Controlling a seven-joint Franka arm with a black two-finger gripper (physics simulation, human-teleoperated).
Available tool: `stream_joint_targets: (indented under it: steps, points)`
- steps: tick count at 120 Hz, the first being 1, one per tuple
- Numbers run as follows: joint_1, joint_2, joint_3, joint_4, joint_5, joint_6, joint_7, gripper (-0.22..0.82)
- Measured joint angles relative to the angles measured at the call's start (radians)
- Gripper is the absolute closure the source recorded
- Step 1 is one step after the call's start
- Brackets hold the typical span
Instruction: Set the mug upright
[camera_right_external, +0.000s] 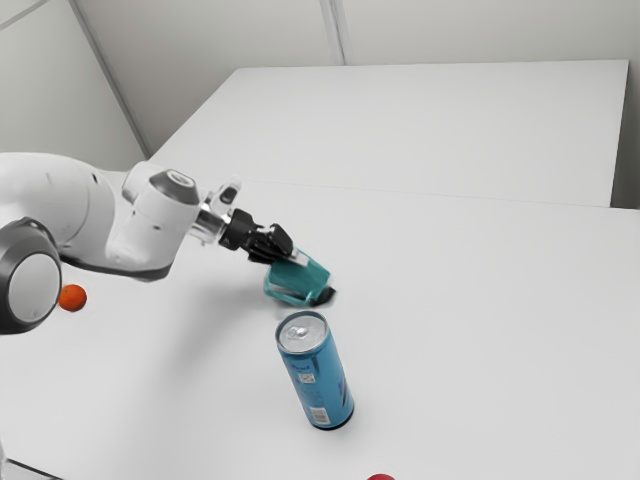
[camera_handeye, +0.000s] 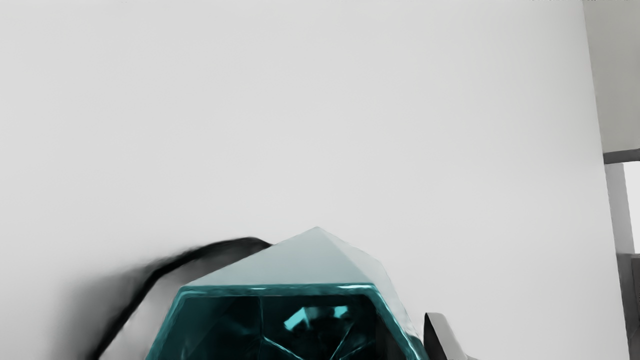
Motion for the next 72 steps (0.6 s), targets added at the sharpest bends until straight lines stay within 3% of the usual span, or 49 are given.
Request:
stream_joint_targets:
  steps: [42, 72]
  points:
    - [-0.010, -0.158, 0.000, -0.026, 0.073, 0.006, 0.002, 0.77]
    - [-0.023, -0.316, 0.000, -0.039, 0.441, 0.024, -0.067, 0.78]
